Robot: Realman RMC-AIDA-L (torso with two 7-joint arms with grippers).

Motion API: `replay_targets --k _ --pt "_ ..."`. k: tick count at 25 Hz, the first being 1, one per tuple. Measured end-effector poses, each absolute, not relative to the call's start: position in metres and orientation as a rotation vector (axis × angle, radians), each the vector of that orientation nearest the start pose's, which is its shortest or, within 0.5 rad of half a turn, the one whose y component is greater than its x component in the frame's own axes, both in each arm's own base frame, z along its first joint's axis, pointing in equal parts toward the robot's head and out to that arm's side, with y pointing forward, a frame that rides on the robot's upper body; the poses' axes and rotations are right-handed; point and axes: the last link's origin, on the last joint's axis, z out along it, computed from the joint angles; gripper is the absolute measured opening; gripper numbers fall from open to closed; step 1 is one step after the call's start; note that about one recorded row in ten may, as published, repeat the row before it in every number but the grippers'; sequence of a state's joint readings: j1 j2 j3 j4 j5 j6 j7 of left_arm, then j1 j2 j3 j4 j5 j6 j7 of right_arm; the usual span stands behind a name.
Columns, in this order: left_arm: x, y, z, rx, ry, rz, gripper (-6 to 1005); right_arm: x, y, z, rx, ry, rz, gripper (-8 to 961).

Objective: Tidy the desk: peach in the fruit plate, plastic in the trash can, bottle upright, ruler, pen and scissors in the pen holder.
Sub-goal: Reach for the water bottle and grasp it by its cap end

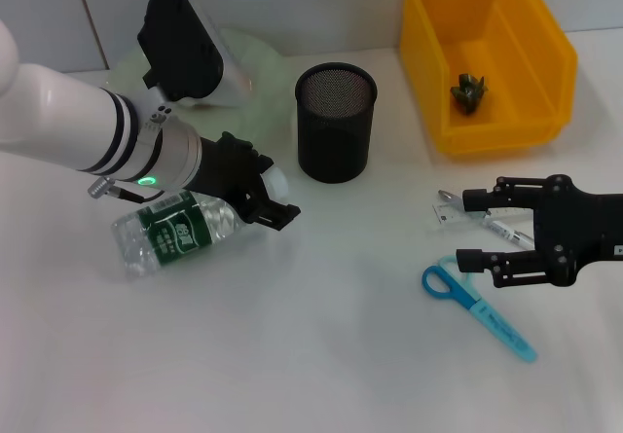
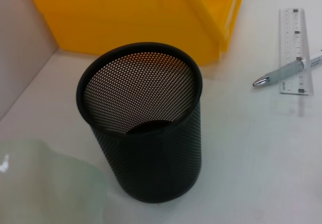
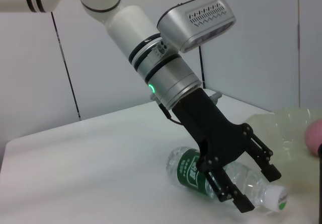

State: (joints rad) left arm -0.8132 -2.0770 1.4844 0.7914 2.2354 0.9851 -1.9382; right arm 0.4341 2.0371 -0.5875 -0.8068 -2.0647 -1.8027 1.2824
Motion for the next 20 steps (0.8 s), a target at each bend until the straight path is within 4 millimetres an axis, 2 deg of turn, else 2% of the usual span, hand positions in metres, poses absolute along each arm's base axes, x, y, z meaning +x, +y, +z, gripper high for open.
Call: replay_targets --k 7,13,20 --pt "-0.168 0.409 -0.079 -2.774 -0.27 0.213 778 0.283 0.295 0.049 -2.783 0.421 0.672 780" --pt "-0.171 0.403 -0.082 -2.802 -0.291 0.237 777 0.282 0.295 0.049 -2.782 0.421 0.669 779" --pt "-0.165 0.396 -0.083 -2.82 -0.246 0.236 775 0.281 0.296 0.05 -2.782 0.417 0.669 780"
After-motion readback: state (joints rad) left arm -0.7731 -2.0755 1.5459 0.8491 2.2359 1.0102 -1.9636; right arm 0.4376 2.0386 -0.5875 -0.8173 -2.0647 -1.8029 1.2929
